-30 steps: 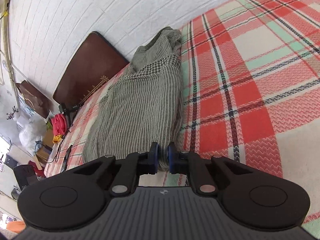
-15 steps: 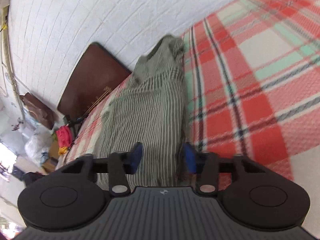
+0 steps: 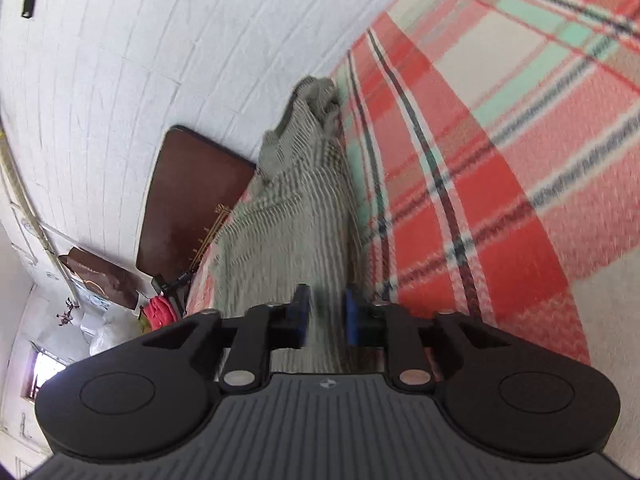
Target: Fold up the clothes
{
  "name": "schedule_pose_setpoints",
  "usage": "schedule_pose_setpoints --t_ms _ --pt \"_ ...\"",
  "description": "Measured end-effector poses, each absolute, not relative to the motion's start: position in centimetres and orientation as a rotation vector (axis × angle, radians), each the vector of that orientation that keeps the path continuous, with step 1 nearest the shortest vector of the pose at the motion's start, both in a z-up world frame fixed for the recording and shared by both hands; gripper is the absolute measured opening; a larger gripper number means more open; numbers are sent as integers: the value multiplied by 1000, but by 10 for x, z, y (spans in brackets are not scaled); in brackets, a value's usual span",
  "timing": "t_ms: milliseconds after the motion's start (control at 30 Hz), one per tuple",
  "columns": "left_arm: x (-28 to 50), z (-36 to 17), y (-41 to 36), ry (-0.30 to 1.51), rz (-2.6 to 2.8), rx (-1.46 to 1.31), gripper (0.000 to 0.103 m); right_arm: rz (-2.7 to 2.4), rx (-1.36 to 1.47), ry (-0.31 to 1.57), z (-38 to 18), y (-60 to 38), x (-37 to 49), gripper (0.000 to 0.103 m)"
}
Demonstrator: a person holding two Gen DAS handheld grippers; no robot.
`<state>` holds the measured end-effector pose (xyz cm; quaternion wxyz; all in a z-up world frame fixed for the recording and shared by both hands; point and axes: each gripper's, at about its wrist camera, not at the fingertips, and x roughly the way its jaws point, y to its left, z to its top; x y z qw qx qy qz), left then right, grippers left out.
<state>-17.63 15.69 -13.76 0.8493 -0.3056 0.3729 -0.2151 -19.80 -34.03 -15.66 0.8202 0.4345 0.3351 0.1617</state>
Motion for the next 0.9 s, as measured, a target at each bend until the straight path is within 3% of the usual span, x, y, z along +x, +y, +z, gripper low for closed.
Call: schedule_pose_setpoints --t_ms 33,67,100,267,367,467,533,567,600,733,767,800,867,900 --pt "-173 -133 155 773 -463 -636 45 343 914 697 -152 -341 -196 49" --pt "-169 -130 154 762 -464 -639 61 344 901 690 -149 -340 -192 50" --pt "-164 -126 152 752 -465 -640 64 344 889 682 -146 -340 -189 50" --pt "-131 -117 129 745 -509 -576 66 351 830 665 -137 -334 -161 50" --pt "-111 -115 112 743 -514 -525 74 357 790 667 -134 -330 -139 52" --pt "-89 -118 101 746 -478 -494 75 337 761 691 -139 -327 -113 55" --pt "-78 -121 100 764 -471 -518 71 340 754 712 -143 -325 -100 49" --pt "-73 -120 99 777 -475 -527 39 366 750 723 -143 -323 -95 37" --pt "-68 -120 98 787 -477 -531 22 390 749 724 -142 -321 -91 3" --pt "-58 -115 93 779 -446 -453 20 386 743 698 -141 -321 -83 5" --pt "-59 -113 95 773 -445 -454 11 370 733 714 -144 -321 -79 5" --pt "-59 -110 97 767 -443 -454 8 349 720 754 -151 -319 -73 5" --pt "-61 -105 100 756 -441 -455 11 341 727 786 -160 -318 -70 8" --pt "-62 -102 102 751 -440 -456 34 340 736 786 -162 -318 -71 10"
